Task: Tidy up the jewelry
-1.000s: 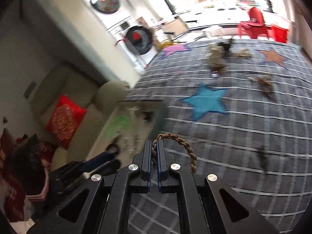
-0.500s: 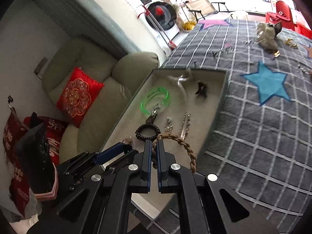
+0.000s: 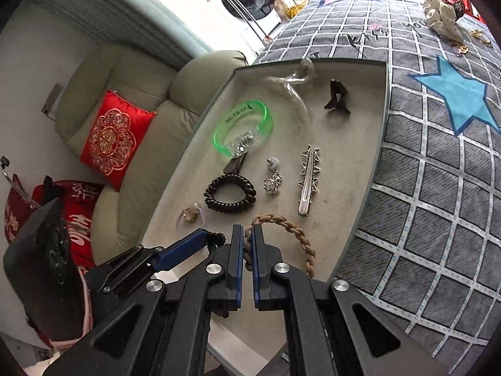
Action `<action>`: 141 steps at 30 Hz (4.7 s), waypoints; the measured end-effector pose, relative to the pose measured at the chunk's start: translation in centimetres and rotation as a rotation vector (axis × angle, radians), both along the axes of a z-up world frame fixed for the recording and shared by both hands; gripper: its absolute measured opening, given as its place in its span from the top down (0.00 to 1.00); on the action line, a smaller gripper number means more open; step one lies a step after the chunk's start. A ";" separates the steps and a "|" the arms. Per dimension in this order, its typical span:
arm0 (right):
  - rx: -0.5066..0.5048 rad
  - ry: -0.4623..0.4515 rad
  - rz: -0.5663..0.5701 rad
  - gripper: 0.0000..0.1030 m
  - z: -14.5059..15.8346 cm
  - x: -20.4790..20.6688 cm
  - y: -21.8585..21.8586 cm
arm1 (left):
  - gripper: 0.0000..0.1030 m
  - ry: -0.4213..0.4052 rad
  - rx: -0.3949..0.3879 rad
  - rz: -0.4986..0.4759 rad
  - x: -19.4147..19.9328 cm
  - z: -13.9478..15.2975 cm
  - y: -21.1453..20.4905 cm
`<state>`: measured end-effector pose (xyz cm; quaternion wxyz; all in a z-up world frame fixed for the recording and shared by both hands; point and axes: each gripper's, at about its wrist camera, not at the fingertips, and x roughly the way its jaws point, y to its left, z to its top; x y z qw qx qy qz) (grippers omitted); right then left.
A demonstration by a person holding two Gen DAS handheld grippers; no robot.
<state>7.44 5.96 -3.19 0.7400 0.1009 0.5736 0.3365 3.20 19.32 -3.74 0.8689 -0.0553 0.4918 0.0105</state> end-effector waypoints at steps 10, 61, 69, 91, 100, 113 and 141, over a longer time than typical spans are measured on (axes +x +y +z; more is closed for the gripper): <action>-0.033 0.022 -0.005 0.95 -1.8 0.3 1.1 | 0.67 0.014 0.008 0.004 0.2 -0.6 0.3; -0.077 -0.089 -0.156 0.51 2.1 -2.3 -7.1 | 0.00 -0.007 0.074 0.029 -0.1 0.7 -1.5; -0.147 -0.137 -0.135 0.36 2.9 -3.3 -6.3 | 0.00 -0.040 0.101 0.063 -1.5 2.1 -1.0; -0.340 -0.419 -0.116 0.00 10.7 -9.8 -2.6 | 0.00 -0.081 0.138 0.272 -8.5 7.8 2.3; -0.350 -0.473 -0.118 0.00 12.3 -10.9 -2.2 | 0.00 -0.107 0.156 0.283 -9.9 9.4 2.0; -0.353 -0.477 -0.123 0.00 12.6 -11.1 -2.4 | 0.00 -0.110 0.165 0.279 -10.2 9.8 1.5; -0.352 -0.470 -0.127 0.00 12.3 -11.0 -2.9 | 0.00 -0.095 0.177 0.276 -10.1 9.5 1.4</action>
